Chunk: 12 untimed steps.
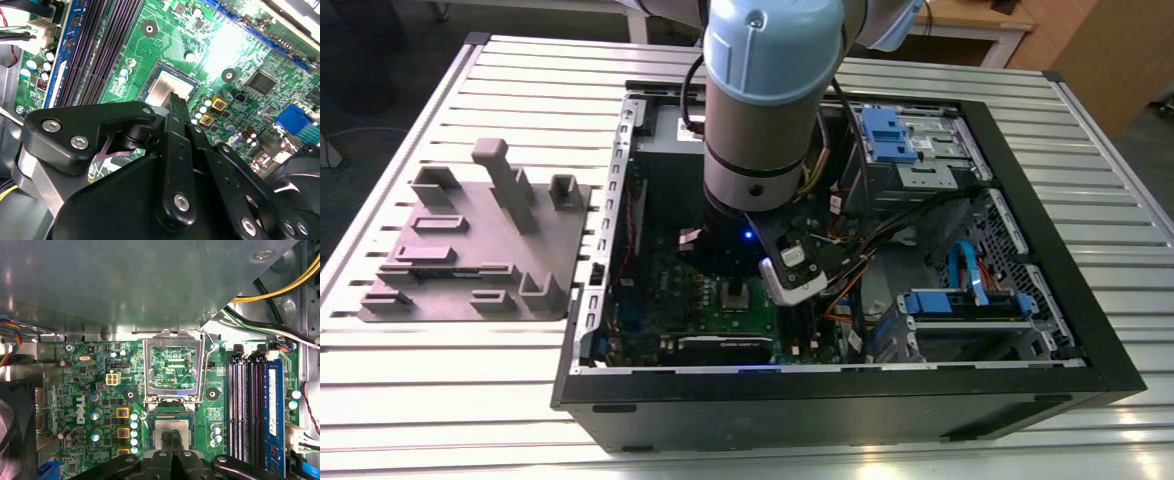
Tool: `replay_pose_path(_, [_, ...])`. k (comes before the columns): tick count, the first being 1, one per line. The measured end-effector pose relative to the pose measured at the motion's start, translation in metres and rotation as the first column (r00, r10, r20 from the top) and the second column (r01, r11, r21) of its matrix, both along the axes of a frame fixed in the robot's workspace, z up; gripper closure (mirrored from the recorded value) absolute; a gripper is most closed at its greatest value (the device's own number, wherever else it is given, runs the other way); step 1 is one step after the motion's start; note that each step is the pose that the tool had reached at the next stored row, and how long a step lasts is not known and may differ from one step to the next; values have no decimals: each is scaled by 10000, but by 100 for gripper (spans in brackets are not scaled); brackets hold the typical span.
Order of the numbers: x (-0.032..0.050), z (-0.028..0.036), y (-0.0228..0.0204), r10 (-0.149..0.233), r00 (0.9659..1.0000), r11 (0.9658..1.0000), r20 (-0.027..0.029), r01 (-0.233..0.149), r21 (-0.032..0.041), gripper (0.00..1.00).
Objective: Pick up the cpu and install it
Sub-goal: 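Close the cpu cover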
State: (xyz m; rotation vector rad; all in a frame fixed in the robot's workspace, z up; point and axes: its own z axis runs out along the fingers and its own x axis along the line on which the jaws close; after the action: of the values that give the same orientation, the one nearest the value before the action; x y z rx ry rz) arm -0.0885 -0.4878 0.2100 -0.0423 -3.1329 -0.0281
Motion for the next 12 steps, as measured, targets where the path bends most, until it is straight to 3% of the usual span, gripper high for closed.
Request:
replay_pose_path(3, [-4,21,0,1,10000,10000,0,-1,-1,90])
replay_pose_path(9, [-8,253,3,1,10000,10000,0,-1,0,90])
replay_pose_path(12, [-9,263,4,7,10000,10000,1,-7,2,90])
